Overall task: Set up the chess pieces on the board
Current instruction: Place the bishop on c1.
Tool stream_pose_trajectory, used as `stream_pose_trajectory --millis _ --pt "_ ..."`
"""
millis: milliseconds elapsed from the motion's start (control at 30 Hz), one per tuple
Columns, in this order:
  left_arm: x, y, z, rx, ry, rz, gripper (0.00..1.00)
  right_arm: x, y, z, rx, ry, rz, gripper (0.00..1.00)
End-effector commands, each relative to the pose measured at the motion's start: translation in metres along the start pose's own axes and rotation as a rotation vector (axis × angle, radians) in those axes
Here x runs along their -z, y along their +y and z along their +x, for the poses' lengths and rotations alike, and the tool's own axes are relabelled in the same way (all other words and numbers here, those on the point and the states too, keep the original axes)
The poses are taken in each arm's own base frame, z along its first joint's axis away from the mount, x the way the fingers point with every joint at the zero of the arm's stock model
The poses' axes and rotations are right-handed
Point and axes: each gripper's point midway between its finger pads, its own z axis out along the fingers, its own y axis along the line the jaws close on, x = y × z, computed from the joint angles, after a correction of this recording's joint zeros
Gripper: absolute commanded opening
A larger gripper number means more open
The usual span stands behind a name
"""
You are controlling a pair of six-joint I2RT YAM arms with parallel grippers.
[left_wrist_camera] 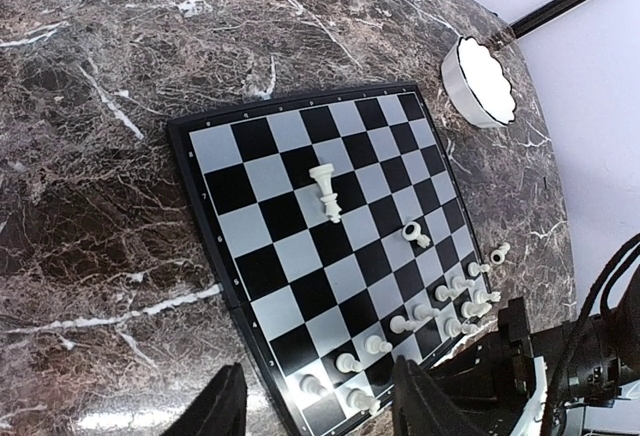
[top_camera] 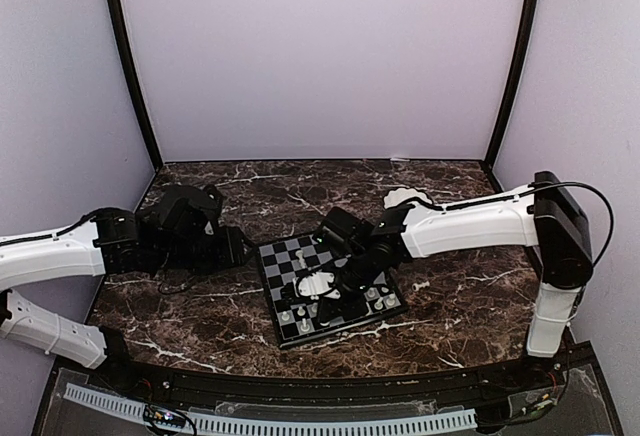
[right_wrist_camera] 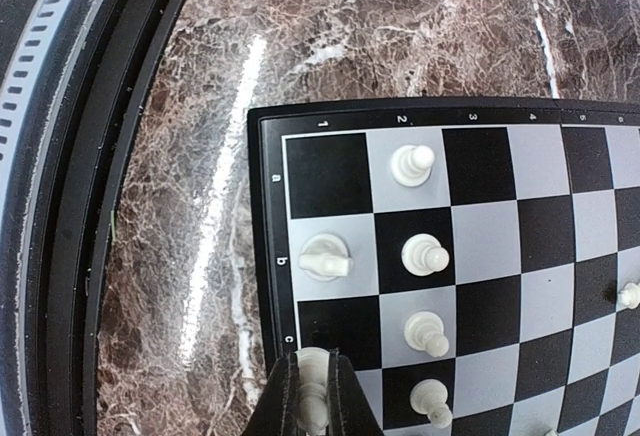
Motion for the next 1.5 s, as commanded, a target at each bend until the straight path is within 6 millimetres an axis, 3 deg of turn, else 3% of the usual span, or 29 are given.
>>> stream_pose_trajectory --millis 0,633,1067,1300,1467 --pt "0.002 0.005 0.001 0.006 0.001 -0.013 0.52 -0.011 -0.004 0.001 -0.015 0.007 0.023 0.0" --pt "-0.011 -0.002 0.006 -0.023 0.039 -0.01 0.52 -0.023 -0.008 0.0 -0.038 0.007 0.012 0.03" --pt "-0.015 -0.002 0.01 -0.019 0.051 -0.007 0.51 -0.024 -0.008 0.0 -0.05 0.01 0.016 0.15" --pt "-0.016 -0.005 0.01 -0.026 0.056 0.0 0.52 -0.001 -0.009 -0.019 -0.052 -0.03 0.032 0.26" --pt "-0.016 -0.01 0.007 -0.05 0.056 0.01 0.51 0.035 -0.002 -0.028 -0.032 -0.048 0.03 0.28"
